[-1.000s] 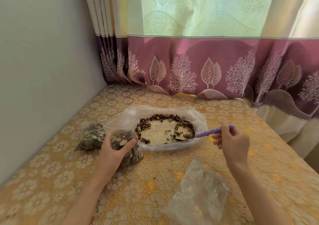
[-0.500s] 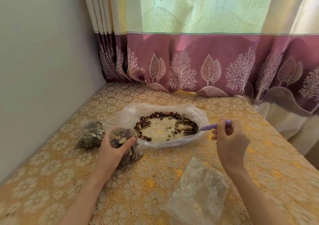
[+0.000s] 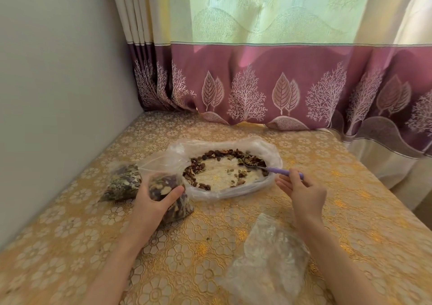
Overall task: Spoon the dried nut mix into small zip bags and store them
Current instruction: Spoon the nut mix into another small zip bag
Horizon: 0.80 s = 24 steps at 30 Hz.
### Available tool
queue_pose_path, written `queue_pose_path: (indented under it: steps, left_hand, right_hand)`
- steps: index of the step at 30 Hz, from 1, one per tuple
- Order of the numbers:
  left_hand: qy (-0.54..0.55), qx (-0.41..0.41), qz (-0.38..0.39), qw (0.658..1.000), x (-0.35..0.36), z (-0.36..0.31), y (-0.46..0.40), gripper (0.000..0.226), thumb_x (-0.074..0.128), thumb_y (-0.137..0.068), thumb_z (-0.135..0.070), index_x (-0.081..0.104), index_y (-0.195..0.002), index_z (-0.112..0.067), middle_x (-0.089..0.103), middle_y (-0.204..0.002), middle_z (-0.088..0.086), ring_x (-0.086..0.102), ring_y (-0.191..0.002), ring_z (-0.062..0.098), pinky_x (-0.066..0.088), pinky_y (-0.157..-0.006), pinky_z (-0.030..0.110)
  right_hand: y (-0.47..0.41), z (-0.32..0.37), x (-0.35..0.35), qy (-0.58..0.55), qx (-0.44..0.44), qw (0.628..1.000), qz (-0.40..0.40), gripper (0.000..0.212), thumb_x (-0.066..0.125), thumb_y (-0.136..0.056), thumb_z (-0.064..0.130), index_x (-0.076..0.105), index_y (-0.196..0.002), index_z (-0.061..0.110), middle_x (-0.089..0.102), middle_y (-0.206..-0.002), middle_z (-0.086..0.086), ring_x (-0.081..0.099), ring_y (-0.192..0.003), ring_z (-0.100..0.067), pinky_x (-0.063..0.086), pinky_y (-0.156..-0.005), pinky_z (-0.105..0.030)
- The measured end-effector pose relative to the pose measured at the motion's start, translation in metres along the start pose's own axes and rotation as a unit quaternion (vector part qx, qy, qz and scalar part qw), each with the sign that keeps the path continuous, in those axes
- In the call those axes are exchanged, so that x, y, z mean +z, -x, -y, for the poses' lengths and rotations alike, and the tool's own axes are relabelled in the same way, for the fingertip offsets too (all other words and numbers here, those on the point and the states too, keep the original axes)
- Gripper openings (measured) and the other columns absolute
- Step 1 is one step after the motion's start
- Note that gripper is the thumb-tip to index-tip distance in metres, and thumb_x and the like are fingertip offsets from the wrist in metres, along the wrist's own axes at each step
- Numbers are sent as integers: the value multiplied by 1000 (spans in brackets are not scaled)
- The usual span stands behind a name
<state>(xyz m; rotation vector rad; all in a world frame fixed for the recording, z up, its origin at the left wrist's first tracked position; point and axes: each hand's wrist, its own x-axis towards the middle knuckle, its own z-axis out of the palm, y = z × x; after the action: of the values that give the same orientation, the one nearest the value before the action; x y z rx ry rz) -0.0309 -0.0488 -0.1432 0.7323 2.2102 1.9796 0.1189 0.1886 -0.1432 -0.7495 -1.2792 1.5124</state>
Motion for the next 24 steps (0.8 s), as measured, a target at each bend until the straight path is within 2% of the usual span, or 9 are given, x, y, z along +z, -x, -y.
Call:
queue_pose_path:
  steps: [2, 8, 12, 16, 19, 22, 24]
  left_hand:
    - [-2, 1, 0, 1000, 0, 0, 0, 47, 74, -55, -45, 53, -97, -40, 64, -95, -15, 60, -81, -11, 45, -68, 16]
    - [7, -10, 9, 1000, 0, 0, 0, 52, 75, -54, -47, 53, -100, -40, 64, -99, -12, 61, -84, -7, 47, -72, 21]
    - [7, -20, 19, 1000, 0, 1, -1, 57, 75, -54, -46, 52, -106, -39, 62, -104, -10, 59, -94, 3, 48, -76, 25]
    - [2, -24, 24, 999, 0, 1, -1, 65, 75, -57, -41, 51, -115, -31, 60, -107, -7, 57, -99, 6, 47, -78, 24]
    - [-4, -26, 30, 999, 0, 0, -1, 66, 76, -55, -41, 50, -115, -32, 58, -108, -8, 57, -98, 5, 46, -77, 22]
    - [5, -44, 38, 998, -2, 1, -2, 63, 76, -52, -43, 50, -109, -40, 58, -108, -8, 57, -100, 9, 48, -83, 30]
    - [12, -51, 46, 998, -3, 2, -2, 61, 77, -50, -45, 50, -105, -43, 59, -108, -8, 58, -99, 9, 48, -82, 30]
  right_hand:
    - [-2, 1, 1, -30, 29, 999, -5, 25, 54, -95, 15, 73, -85, 2, 74, -86, -14, 69, -79, -23, 58, -70, -21]
    - [-2, 1, 3, -31, 53, 998, 32, 22, 53, -95, 10, 72, -85, 5, 74, -88, -12, 67, -78, -20, 57, -68, -19]
    - [0, 4, 3, -37, 51, 998, 29, 26, 54, -94, 8, 71, -75, 10, 73, -79, -10, 67, -70, -19, 57, -63, -18]
    - [2, 8, 3, -36, 51, 998, 24, 25, 55, -94, 10, 70, -74, 9, 70, -75, -14, 67, -66, -18, 56, -61, -18]
    - [5, 17, 7, -50, 48, 997, 34, 22, 56, -93, 11, 69, -75, 7, 69, -69, -11, 68, -61, -15, 56, -58, -18]
    - [11, 33, 15, -69, 31, 995, 70, 19, 57, -93, 11, 69, -80, 5, 70, -65, -8, 68, -62, -16, 55, -57, -18]
    - [16, 46, 24, -83, 20, 991, 102, 18, 57, -92, 12, 70, -82, 5, 71, -65, -8, 68, -62, -16, 54, -57, -18]
